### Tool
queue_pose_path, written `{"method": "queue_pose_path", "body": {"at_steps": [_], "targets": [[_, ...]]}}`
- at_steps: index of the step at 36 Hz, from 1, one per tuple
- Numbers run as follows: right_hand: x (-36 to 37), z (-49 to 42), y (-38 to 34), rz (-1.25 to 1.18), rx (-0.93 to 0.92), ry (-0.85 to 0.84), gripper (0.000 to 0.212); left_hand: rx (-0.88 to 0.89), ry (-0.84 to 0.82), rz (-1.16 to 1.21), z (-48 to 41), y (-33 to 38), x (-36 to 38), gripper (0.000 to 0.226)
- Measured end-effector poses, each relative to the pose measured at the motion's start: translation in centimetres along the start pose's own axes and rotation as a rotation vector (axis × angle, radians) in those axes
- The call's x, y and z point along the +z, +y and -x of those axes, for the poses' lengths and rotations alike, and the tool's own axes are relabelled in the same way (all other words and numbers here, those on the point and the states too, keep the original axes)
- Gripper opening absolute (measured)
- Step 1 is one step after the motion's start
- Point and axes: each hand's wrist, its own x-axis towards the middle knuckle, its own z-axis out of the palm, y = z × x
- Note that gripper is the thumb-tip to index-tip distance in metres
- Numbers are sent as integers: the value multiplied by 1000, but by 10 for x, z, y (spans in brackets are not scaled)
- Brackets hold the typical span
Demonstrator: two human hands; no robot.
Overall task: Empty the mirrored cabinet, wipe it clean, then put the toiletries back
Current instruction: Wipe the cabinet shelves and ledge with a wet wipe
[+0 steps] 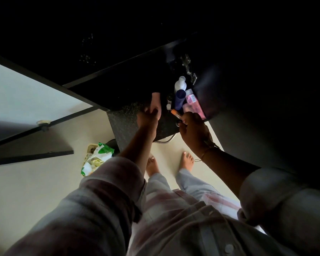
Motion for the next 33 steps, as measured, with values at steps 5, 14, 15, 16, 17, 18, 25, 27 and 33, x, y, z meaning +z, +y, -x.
{"method": "queue_pose_path", "body": {"at_steps": [5,14,15,16,17,18,25,27,33], "targets": [[3,0,3,-26,-11,10,19,101,-51,-53,-19,17,4,40],[6,-1,7,-37,-18,16,21,75,-165,-83,-32,33,18,22],[6,-1,7,-28,-11,17,21,81,-172,-80,-35,31,20,20],[6,-1,7,-18,-9,20,21,78,-171,-96,-36,30,21,18],[6,-1,8,-10,-8,17,21,86,-172,-108,-39,27,22,18],[7,-2,8,-8,-10,15,22,90,-168,-125,-40,26,23,21],[11,-3,6,-36,-33,23,26,222,-117,-237,-37,25,18,17],[12,-3,5,-55,-40,26,29,261,-108,-300,-37,25,17,15],[13,-1,1,-70,-54,47,39,313,-85,-385,-33,27,12,13]]}}
